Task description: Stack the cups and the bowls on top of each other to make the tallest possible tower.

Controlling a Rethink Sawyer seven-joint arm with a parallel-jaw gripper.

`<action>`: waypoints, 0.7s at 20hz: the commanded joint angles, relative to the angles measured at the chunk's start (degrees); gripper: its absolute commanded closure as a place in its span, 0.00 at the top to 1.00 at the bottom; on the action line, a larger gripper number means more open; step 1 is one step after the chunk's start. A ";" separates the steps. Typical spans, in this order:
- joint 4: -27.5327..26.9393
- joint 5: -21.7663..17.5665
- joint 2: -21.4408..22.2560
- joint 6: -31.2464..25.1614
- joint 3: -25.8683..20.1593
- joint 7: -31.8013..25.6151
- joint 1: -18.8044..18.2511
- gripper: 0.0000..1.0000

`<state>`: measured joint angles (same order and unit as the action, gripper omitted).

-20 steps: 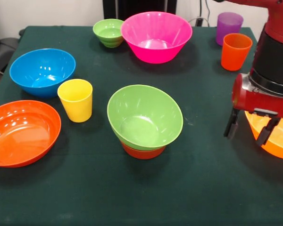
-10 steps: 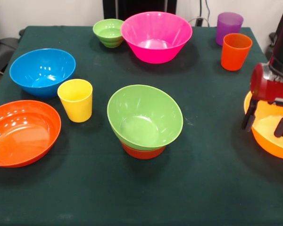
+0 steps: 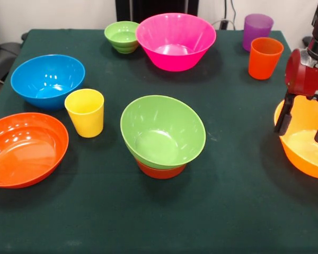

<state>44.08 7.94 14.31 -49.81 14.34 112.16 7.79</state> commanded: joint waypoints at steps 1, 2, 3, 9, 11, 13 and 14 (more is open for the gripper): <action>7.80 -2.38 -0.67 1.51 -4.81 0.99 -1.43 1.00; 7.78 -2.43 -0.69 1.42 -4.92 0.69 -1.50 1.00; 7.93 -2.49 -0.61 1.43 -5.02 0.44 -1.59 1.00; 6.35 -2.92 -1.77 0.56 -5.48 -1.33 -2.09 1.00; 5.46 -3.10 -2.25 -0.04 -5.56 -2.12 -2.25 1.00; 4.51 -3.16 -2.72 -0.87 -5.84 -3.03 -2.50 1.00; 4.09 -3.23 -2.97 -1.08 -5.88 -3.35 -2.54 1.00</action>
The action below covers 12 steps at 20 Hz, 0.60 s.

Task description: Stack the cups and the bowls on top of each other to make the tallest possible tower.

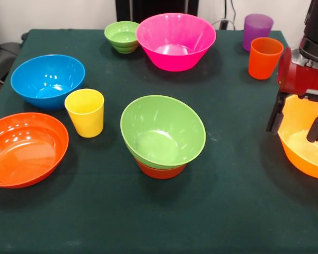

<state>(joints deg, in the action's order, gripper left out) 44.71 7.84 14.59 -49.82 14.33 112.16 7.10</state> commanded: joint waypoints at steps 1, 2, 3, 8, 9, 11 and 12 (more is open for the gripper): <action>3.26 -3.20 -3.42 -1.08 -5.95 -3.60 -1.88 1.00; 3.08 -3.22 -3.59 -1.12 -6.06 -3.72 -1.92 1.00; 2.85 -3.32 -3.88 -1.04 -6.18 -3.93 -1.90 1.00; 0.85 -3.78 -5.51 -1.24 -6.55 -4.98 -2.00 1.00; 0.12 -3.89 -5.99 -1.44 -6.54 -5.13 -2.04 1.00; -0.90 -4.09 -6.70 -1.77 -6.51 -5.54 -2.06 1.00; -1.26 -4.16 -6.97 -1.85 -6.52 -5.75 -2.09 1.00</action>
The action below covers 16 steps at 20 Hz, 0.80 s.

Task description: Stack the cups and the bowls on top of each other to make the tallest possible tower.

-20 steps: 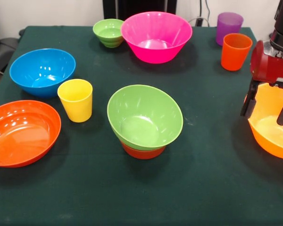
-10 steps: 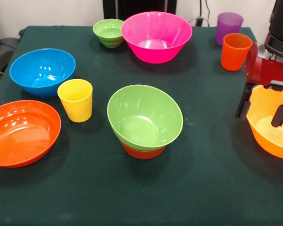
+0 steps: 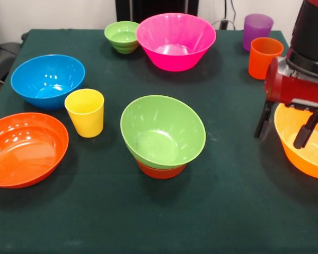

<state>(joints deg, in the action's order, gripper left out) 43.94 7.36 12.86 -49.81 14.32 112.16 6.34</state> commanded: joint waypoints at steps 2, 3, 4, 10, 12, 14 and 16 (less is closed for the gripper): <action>-0.50 -3.79 -5.33 -1.80 -6.46 -5.94 -1.32 1.00; -0.69 -3.87 -5.48 -1.82 -6.37 -5.97 -1.24 1.00; -0.90 -3.88 -5.69 -1.88 -6.36 -5.95 -1.15 1.00; -2.71 -4.44 -6.39 -3.09 -4.68 -4.60 0.37 1.00; -1.62 -4.43 -5.36 -3.25 -4.15 -3.90 0.93 1.00; 0.72 -4.32 -3.58 -3.01 -4.01 -3.82 1.17 1.00; 5.33 -4.32 -0.23 -1.98 -4.22 -4.85 0.91 1.00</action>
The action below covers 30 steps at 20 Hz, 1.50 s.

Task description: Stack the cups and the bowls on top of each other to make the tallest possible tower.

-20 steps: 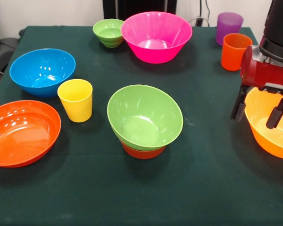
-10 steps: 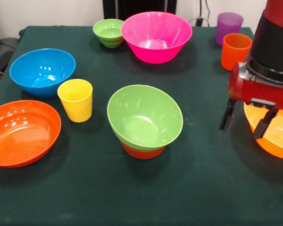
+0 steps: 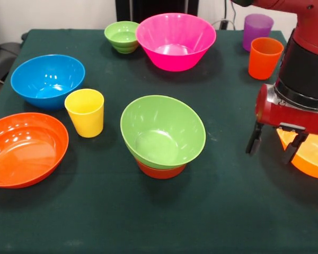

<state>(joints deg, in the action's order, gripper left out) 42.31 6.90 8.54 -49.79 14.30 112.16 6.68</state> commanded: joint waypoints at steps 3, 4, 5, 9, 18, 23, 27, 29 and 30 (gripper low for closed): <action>14.66 -3.87 9.70 0.41 -4.34 -5.84 0.33 1.00; 17.10 -3.83 11.52 1.14 -4.37 -5.93 0.25 1.00; 18.73 -3.95 12.96 1.43 -4.22 -5.95 0.22 1.00; 23.80 -4.63 17.01 2.91 -4.30 -6.39 -0.33 1.00; 26.05 -6.12 17.00 7.09 -5.64 -4.85 -0.87 1.00; 26.97 -7.36 16.35 9.74 -4.10 -1.95 1.35 1.00; 28.55 -9.09 16.26 12.65 -2.45 0.36 3.12 1.00; 28.97 -9.88 15.83 14.11 -1.53 1.91 3.98 1.00; 29.59 -10.02 15.93 14.92 -1.49 2.20 3.98 1.00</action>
<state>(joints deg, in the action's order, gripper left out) 63.33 2.53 25.99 -38.65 15.24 112.16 8.96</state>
